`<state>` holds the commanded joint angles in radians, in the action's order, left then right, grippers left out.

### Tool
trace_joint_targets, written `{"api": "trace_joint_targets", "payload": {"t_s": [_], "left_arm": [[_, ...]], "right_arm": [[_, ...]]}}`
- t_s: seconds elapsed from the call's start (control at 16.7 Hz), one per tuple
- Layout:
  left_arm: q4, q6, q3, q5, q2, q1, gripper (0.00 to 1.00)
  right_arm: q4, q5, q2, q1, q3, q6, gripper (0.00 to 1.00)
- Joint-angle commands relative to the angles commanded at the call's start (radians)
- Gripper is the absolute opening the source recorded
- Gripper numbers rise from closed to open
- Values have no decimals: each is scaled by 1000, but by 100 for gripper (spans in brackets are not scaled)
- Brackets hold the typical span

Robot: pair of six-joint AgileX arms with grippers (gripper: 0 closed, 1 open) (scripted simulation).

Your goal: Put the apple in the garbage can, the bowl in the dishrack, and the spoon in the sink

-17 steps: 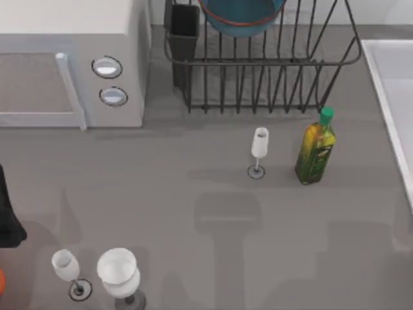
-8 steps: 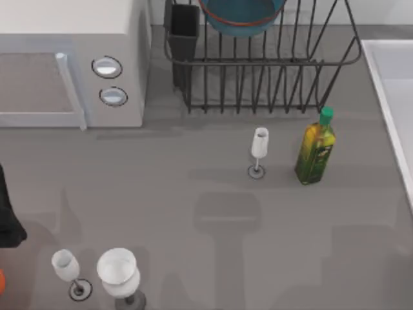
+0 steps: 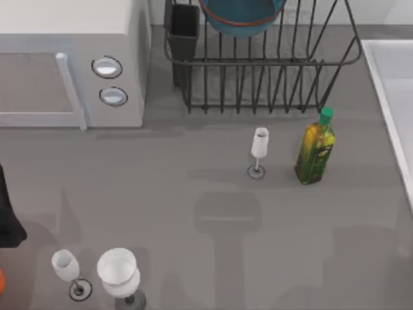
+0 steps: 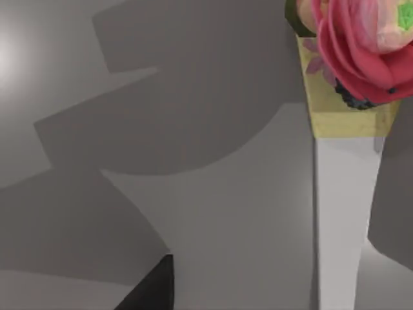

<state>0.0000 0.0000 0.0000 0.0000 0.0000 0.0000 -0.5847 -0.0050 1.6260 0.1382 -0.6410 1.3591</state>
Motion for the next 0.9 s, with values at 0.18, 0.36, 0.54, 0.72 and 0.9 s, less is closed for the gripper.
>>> {"api": "trace_joint_targets", "payload": {"t_s": [0.18,0.36,0.54,0.72,0.9], "left_arm": [[0,0,0,0,0,0,100],[0,0,0,0,0,0,100],[0,0,0,0,0,0,100],[0,0,0,0,0,0,100],[0,0,0,0,0,0,100]], "right_arm": [[0,0,0,0,0,0,17],[0,0,0,0,0,0,0],[0,0,0,0,0,0,0],[0,0,0,0,0,0,0],[-107,-13,-69,-12,-41,-48,0]]}}
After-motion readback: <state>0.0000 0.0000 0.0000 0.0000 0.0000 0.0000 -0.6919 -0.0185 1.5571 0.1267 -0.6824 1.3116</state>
